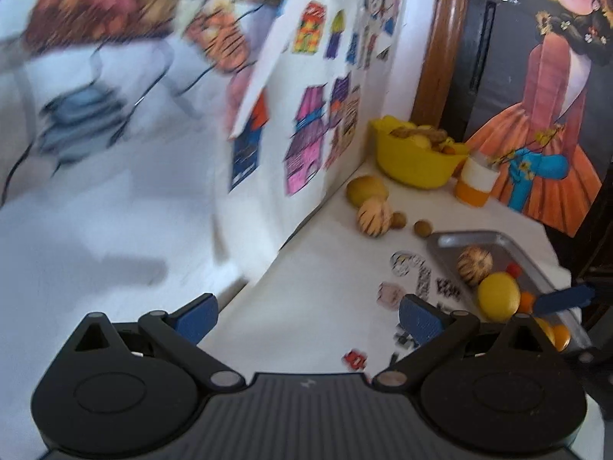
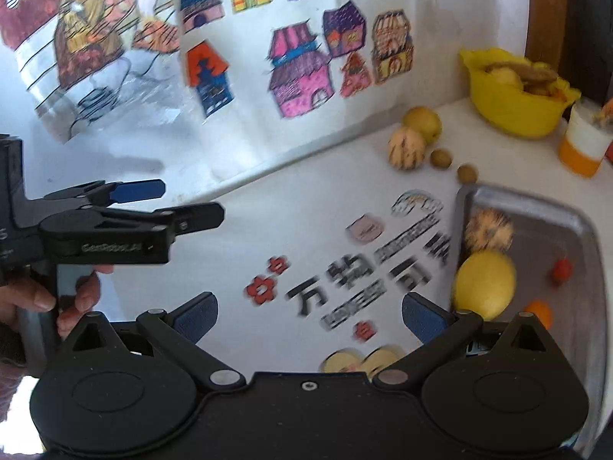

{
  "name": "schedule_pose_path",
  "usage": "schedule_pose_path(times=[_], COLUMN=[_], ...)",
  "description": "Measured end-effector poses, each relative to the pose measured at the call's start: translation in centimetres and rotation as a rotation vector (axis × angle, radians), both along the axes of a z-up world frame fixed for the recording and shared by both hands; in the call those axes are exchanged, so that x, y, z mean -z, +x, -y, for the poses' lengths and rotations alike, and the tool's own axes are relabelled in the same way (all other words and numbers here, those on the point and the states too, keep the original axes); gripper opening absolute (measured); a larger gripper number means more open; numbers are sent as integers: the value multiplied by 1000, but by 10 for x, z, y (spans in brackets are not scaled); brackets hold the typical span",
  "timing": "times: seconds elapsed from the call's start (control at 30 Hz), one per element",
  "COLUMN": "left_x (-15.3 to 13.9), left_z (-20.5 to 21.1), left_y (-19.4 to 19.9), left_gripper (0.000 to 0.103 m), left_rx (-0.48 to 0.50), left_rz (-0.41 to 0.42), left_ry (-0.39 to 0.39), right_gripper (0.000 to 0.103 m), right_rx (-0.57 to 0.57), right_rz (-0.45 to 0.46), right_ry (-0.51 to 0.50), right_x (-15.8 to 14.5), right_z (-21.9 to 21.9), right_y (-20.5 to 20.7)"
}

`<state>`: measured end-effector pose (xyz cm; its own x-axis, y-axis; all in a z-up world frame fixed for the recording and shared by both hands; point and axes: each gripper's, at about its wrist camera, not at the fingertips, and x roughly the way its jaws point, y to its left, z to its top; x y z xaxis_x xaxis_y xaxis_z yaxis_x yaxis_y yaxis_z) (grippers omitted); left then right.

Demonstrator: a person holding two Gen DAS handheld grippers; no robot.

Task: Organize fruits
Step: 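Grasp the striped pepino with the left tool while the right tool grasps a small brown kiwi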

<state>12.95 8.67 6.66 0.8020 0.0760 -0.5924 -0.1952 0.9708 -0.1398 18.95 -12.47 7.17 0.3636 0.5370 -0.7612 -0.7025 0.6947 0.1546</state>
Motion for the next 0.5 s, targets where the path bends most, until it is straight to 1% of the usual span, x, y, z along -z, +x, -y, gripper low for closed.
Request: schedule_pose_path(times=[0.1,0.2,0.37,0.5], left_x=[-7,-13,-11,-3], left_z=[9,19,31,34], left_y=[12,30,62,98], left_gripper=[102,102,102,102], left_rx=[28,47,94,125], left_rz=[20,32,53,68], left_ry=[10,20,-14,-60], right_gripper=[102,102,102,101], right_rx=[10,32,96,139], right_rz=[42,70,144,178], right_ry=[-7,17,50,69], right_x=[-8,-15,-24,-17], right_z=[6,15,29,40], right_y=[16,34,67,97])
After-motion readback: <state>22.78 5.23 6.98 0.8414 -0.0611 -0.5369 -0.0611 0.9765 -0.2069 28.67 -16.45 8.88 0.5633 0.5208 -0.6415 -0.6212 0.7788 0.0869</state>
